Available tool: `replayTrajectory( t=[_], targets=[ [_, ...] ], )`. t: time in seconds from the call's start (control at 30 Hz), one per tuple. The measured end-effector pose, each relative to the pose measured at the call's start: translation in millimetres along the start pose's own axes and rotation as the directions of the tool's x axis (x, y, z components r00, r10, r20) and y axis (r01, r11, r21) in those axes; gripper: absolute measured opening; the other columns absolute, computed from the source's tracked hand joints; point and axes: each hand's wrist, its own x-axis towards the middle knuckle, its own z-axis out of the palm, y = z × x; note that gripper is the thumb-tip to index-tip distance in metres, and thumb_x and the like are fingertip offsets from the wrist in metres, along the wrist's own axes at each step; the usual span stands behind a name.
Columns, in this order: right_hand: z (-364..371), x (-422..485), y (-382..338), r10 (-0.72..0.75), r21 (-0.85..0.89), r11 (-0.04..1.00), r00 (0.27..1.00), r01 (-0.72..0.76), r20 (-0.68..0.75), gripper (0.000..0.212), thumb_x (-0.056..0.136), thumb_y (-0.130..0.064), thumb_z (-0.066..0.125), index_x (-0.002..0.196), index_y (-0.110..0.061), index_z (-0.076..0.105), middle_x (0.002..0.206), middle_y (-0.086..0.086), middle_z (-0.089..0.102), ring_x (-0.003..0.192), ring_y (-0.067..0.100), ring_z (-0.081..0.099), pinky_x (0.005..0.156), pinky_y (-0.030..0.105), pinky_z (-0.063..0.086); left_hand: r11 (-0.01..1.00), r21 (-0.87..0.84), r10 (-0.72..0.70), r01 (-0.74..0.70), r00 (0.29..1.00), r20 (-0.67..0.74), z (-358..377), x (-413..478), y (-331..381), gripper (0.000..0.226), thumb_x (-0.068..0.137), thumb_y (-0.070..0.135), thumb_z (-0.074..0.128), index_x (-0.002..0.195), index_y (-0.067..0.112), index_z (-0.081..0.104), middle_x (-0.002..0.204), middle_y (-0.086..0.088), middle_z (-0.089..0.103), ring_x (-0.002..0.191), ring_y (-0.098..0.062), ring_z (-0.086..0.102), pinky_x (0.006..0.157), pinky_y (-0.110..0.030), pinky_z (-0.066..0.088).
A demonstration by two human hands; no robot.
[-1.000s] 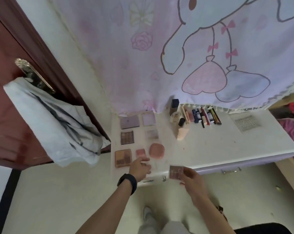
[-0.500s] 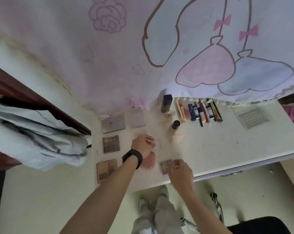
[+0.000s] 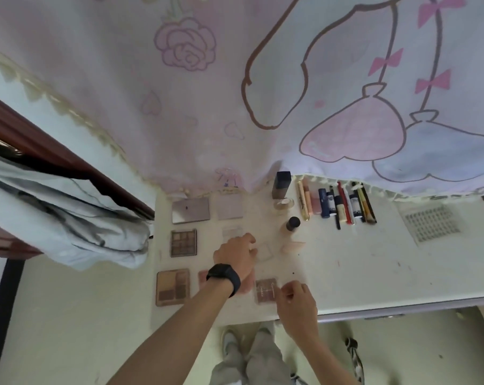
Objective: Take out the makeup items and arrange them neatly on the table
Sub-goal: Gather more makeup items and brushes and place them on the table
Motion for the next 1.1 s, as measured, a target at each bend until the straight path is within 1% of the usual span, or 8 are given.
replayTrajectory(
  t=[0.2, 0.3, 0.37, 0.47, 0.7, 0.87, 1.0, 1.1],
  targets=[
    [-23.6, -19.6, -22.8, -0.048, 0.057, 0.997, 0.999, 0.047, 0.006, 0.009, 0.094, -0.026, 0.067, 0.098, -0.021, 0.06, 0.102, 0.001, 0.059, 0.08, 0.015, 0.06, 0.07, 0.029, 0.041, 0.947, -0.291, -0.162, 0.135, 0.984, -0.074, -20.1, -60.9, -45.0, 0.023, 0.098, 0.036, 0.052, 0.119, 0.032, 0.061, 0.103, 0.007, 0.07, 0.089, -0.017, 0.066, 0.075, -0.035, 0.056],
    [-23.9, -45.3, -70.9, -0.236, 0.095, 0.969, 0.969, 0.229, 0.069, 0.009, 0.091, -0.025, 0.069, 0.093, -0.032, 0.063, 0.097, -0.004, 0.062, 0.072, 0.004, 0.062, 0.065, 0.021, 0.042, 0.871, -0.451, -0.274, 0.196, 0.955, -0.115, -35.5, -110.4, -80.3, 0.021, 0.098, 0.031, 0.051, 0.115, 0.032, 0.064, 0.094, 0.01, 0.064, 0.085, -0.016, 0.064, 0.075, -0.035, 0.056],
    [-14.1, -72.1, -119.0, -0.429, 0.117, 0.903, 0.886, 0.414, 0.177, 0.013, 0.091, -0.026, 0.069, 0.093, -0.038, 0.065, 0.094, -0.011, 0.063, 0.076, -0.001, 0.063, 0.063, 0.011, 0.044, 0.859, -0.45, -0.356, 0.247, 0.918, -0.176, -46.8, -154.5, -112.4, 0.024, 0.099, 0.036, 0.044, 0.114, 0.037, 0.063, 0.095, 0.014, 0.062, 0.086, -0.014, 0.062, 0.074, -0.03, 0.051],
    [10.4, -124.2, -193.3, -0.649, 0.126, 0.746, 0.672, 0.654, 0.357, 0.015, 0.094, -0.03, 0.067, 0.092, -0.045, 0.064, 0.093, -0.018, 0.065, 0.081, -0.008, 0.062, 0.066, 0.007, 0.045, 0.76, -0.551, -0.537, 0.344, 0.81, -0.235, -64.4, -229.2, -163.8, 0.025, 0.1, 0.033, 0.044, 0.117, 0.038, 0.062, 0.11, 0.012, 0.066, 0.1, -0.012, 0.064, 0.086, -0.03, 0.051],
    [118.6, -332.7, -285.0, -0.799, 0.39, 0.258, -0.032, 0.884, 0.601, 0.023, 0.094, -0.017, 0.069, 0.102, -0.039, 0.067, 0.107, -0.023, 0.067, 0.096, -0.002, 0.066, 0.081, 0.012, 0.05, 0.454, -0.768, -0.887, 0.451, 0.309, -0.343, -55.0, -478.0, -291.4, 0.026, 0.098, 0.034, 0.046, 0.116, 0.039, 0.063, 0.106, 0.017, 0.066, 0.098, -0.007, 0.062, 0.086, -0.03, 0.05],
    [214.0, -520.7, -257.5, -0.663, 0.562, 0.027, -0.406, 0.826, 0.628, 0.017, 0.092, -0.013, 0.071, 0.104, -0.024, 0.075, 0.106, -0.016, 0.071, 0.099, 0.011, 0.069, 0.088, 0.04, 0.058, 0.186, -0.877, -0.974, 0.443, -0.033, -0.223, 24.9, -672.5, -355.2, 0.027, 0.094, 0.036, 0.046, 0.112, 0.04, 0.065, 0.1, 0.019, 0.065, 0.092, -0.008, 0.062, 0.075, -0.024, 0.049],
    [261.9, -676.2, -199.3, -0.413, 0.713, -0.07, -0.671, 0.698, 0.616, 0.02, 0.095, -0.021, 0.068, 0.113, -0.027, 0.074, 0.113, -0.017, 0.069, 0.108, 0.009, 0.064, 0.095, 0.039, 0.053, -0.019, -0.934, -0.955, 0.357, -0.284, -0.089, 94.7, -814.7, -368.9, 0.027, 0.093, 0.033, 0.048, 0.112, 0.037, 0.068, 0.103, 0.012, 0.069, 0.095, -0.014, 0.065, 0.081, -0.03, 0.052],
    [277.8, -776.8, -148.9, -0.194, 0.797, -0.053, -0.789, 0.602, 0.583, 0.021, 0.096, -0.027, 0.065, 0.111, -0.04, 0.068, 0.115, -0.019, 0.066, 0.111, 0.001, 0.06, 0.095, 0.026, 0.05, -0.15, -0.952, -0.883, 0.268, -0.469, 0.007, 143.3, -905.1, -352.9, 0.027, 0.092, 0.034, 0.048, 0.113, 0.037, 0.067, 0.102, 0.012, 0.068, 0.093, -0.013, 0.064, 0.08, -0.029, 0.051]
  ],
)
